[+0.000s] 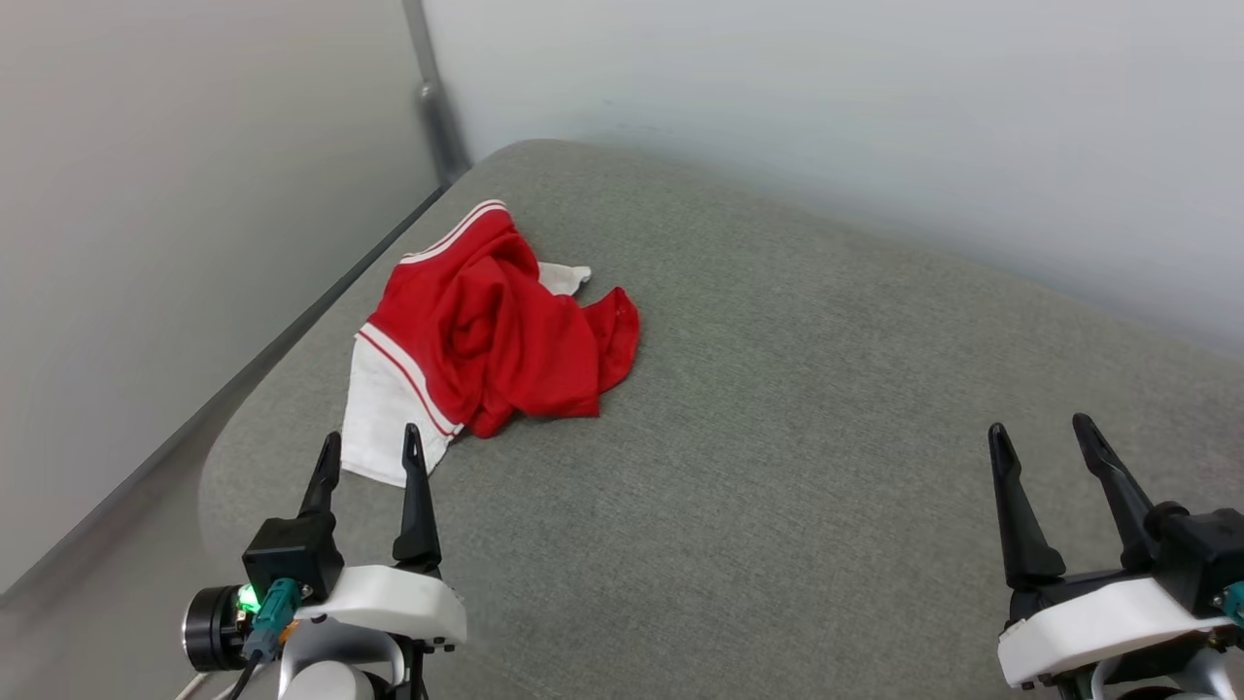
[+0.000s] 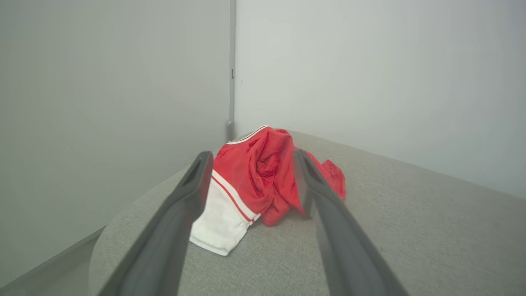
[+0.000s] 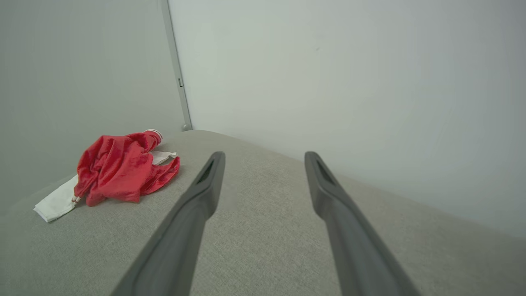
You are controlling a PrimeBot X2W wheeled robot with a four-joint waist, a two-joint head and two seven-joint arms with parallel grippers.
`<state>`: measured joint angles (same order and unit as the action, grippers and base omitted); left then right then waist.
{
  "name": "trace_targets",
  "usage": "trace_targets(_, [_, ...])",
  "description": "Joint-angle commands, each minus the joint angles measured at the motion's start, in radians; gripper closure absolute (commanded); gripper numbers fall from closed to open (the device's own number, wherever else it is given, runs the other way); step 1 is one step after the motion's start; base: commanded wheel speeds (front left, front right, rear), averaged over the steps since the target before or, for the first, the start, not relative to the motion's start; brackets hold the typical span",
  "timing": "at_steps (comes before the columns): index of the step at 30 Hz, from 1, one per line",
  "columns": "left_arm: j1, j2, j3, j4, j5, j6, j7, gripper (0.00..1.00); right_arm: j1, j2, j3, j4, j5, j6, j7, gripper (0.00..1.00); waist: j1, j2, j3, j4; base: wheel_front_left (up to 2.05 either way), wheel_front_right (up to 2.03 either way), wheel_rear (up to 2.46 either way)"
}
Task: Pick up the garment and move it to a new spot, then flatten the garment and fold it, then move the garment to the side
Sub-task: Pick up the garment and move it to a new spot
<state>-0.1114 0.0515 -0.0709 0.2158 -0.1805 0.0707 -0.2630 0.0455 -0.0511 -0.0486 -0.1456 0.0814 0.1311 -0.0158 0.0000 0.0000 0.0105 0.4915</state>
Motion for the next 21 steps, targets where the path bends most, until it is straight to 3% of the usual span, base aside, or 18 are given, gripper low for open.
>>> trace_targets(1, [0.003, -0.002, 0.002, -0.005, 0.001, 0.0, -0.003, 0.0, -0.002, 0.001, 0.002, -0.004, 0.001, -0.001, 0.001, 0.0, 0.0, 0.0, 0.003, 0.02, 0.0, 0.0, 0.0])
trace_targets(13, [-0.012, -0.002, 0.028, -0.014, -0.004, -0.004, -0.003, 0.0, -0.027, 0.001, 0.016, -0.023, -0.016, -0.001, 0.015, 0.0, 0.0, 0.0, 0.03, 0.036, 0.0, 0.0, 0.0])
trace_targets(21, [-0.156, -0.003, 0.057, 0.022, -0.101, -0.007, -0.003, 0.0, -0.087, -0.007, 0.038, -0.078, -0.052, -0.001, 0.059, 0.0, 0.0, 0.0, 0.144, -0.027, 0.0, 0.0, 0.0])
